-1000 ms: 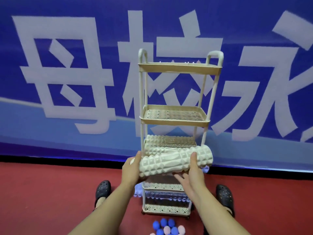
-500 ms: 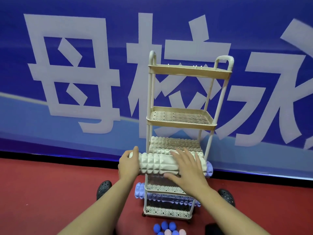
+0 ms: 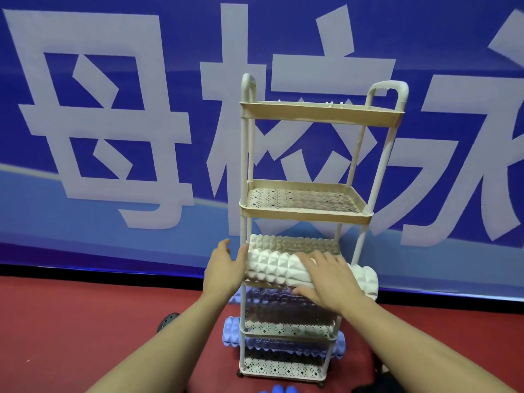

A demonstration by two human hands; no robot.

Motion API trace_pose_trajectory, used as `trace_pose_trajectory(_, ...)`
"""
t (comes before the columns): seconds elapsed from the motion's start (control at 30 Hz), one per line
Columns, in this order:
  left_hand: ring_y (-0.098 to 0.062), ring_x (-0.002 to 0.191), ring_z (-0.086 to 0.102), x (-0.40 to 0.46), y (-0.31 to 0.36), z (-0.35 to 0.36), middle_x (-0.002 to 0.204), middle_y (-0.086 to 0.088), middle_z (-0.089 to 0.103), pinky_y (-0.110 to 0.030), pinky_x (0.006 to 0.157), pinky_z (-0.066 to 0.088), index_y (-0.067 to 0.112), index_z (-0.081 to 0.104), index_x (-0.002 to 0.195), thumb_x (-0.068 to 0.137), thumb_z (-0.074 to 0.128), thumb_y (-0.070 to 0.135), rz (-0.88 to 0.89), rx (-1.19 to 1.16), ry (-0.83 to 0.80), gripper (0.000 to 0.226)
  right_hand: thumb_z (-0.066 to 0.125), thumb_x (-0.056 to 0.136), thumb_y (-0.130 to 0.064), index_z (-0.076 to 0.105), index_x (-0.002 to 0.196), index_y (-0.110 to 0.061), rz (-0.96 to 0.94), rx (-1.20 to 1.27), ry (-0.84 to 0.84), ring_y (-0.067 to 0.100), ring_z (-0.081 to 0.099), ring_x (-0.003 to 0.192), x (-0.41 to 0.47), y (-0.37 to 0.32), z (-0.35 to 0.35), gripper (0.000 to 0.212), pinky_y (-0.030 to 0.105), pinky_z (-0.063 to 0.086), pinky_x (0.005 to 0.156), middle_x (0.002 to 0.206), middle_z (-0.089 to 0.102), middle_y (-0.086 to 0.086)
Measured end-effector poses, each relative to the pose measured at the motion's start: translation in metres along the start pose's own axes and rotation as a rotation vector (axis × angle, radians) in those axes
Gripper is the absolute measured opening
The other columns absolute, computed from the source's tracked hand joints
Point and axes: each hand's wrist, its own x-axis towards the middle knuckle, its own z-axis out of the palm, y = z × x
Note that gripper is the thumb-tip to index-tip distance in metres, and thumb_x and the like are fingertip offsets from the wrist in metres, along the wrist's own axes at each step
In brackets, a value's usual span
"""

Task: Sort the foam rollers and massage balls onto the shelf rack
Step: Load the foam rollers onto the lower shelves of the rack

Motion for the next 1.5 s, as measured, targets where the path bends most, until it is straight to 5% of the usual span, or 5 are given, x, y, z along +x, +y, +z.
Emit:
trace_pose_trajectory(0.2, -0.025, 0.131, 0.055, 0.048, 0.02, 0.012, 0.147, -0.001, 0.054, -0.044, 0.098, 0.045, 0.019, 0.039, 0.151, 0.1, 0.051, 0.056, 0.128, 0.076, 0.076, 0.064, 0.052, 0.083, -0.075, 0.037, 0.147, -0.023, 0.183, -0.087, -0.008, 0.034, 0.052, 0.125, 0.038, 0.014, 0.011, 0.083, 0.046, 0.039, 0.095, 0.141, 0.054, 0.01)
trace_pose_trajectory(0.47, -0.024, 0.082, 0.062, 0.079, 0.023, 0.027, 0.085, 0.009, 0.063, -0.045, 0.074, 0.052, 0.021, 0.057, 0.096, 0.106, 0.045, 0.044, 0.168, 0.127, 0.195, 0.028, 0.048, 0.091, -0.07, 0.036, 0.148, -0.019, 0.183, -0.063, -0.045, 0.034, 0.055, 0.121, 0.085, 0.015, 0.024, 0.078, 0.05, 0.038, 0.101, 0.133, 0.059, 0.009)
trace_pose_trajectory(0.7, -0.025, 0.083, 0.064, 0.088, 0.01, 0.026, 0.089, 0.007, 0.07, -0.042, 0.072, 0.051, 0.026, 0.061, 0.093, 0.102, 0.053, 0.044, 0.251, 0.15, 0.204, 0.021, 0.053, 0.091, -0.065, 0.06, 0.12, -0.019, 0.141, 0.071, -0.17, 0.032, 0.063, 0.109, 0.116, 0.014, 0.025, 0.055, 0.045, 0.047, 0.088, 0.115, 0.068, 0.005)
trace_pose_trajectory(1.17, -0.024, 0.086, 0.065, 0.09, 0.007, 0.026, 0.09, 0.007, 0.072, -0.038, 0.071, 0.048, 0.025, 0.065, 0.097, 0.1, 0.056, 0.044, 0.278, 0.127, 0.22, 0.021, 0.049, 0.102, -0.046, 0.051, 0.14, -0.017, 0.241, 0.204, -0.303, 0.036, 0.048, 0.134, 0.114, 0.012, 0.041, 0.048, 0.041, 0.04, 0.105, 0.147, 0.051, 0.014)
trace_pose_trajectory(1.5, -0.022, 0.086, 0.066, 0.092, 0.004, 0.029, 0.091, 0.007, 0.072, -0.036, 0.071, 0.048, 0.025, 0.065, 0.099, 0.1, 0.057, 0.044, 0.299, 0.121, 0.241, 0.02, 0.047, 0.104, -0.027, -0.01, 0.156, -0.045, 0.187, 0.205, -0.37, 0.028, 0.004, 0.155, 0.137, 0.03, 0.066, 0.079, 0.046, 0.013, 0.125, 0.169, -0.002, 0.003)
